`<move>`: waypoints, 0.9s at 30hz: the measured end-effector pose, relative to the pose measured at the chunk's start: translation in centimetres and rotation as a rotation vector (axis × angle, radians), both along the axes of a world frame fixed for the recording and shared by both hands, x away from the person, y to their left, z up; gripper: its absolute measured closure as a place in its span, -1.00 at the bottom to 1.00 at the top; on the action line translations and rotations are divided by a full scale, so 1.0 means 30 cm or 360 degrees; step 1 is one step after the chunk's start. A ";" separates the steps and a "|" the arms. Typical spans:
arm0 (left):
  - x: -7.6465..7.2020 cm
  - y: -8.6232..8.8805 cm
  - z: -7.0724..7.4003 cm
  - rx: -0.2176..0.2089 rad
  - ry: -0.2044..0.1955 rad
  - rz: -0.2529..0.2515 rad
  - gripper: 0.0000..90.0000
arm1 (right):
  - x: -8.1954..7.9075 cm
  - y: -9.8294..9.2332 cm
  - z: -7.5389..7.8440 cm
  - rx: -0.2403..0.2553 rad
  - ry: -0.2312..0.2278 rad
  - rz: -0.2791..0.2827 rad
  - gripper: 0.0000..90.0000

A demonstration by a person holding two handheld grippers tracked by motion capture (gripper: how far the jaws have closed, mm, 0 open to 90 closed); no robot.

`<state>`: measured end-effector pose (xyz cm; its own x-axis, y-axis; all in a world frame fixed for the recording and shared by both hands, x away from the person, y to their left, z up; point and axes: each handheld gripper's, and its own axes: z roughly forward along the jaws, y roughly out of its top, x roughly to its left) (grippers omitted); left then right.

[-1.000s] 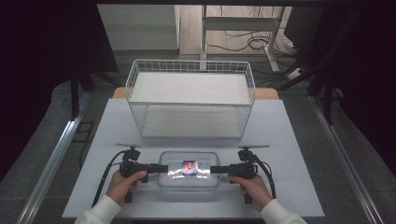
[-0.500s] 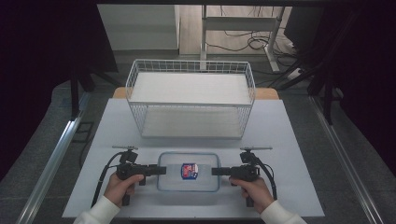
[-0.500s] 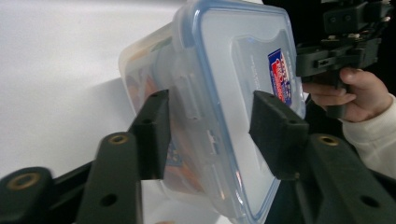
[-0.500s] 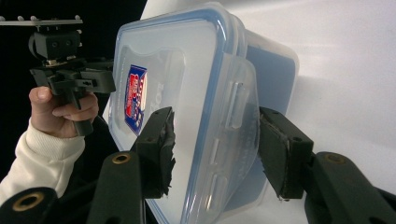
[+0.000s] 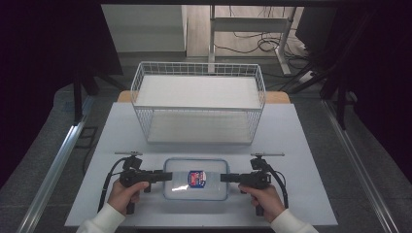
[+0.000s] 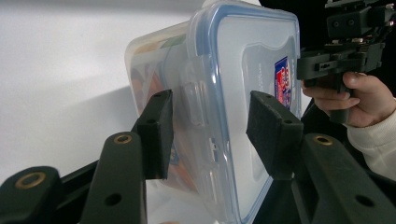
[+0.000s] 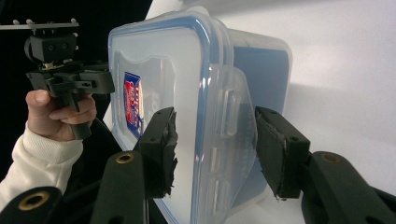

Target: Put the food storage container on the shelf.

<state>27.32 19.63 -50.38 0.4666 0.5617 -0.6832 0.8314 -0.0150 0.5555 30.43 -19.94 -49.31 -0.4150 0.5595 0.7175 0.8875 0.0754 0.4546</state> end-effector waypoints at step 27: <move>0.277 0.025 0.052 -0.0051 -0.0191 0.0035 0.16 | 0.249 0.019 0.087 0.0002 -0.0222 -0.0052 0.13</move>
<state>35.63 20.39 -48.83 0.5337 0.5517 -0.6409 0.7589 0.0219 0.6508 37.90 -19.37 -46.71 -0.4924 0.5733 0.6548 0.8178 0.0472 0.5736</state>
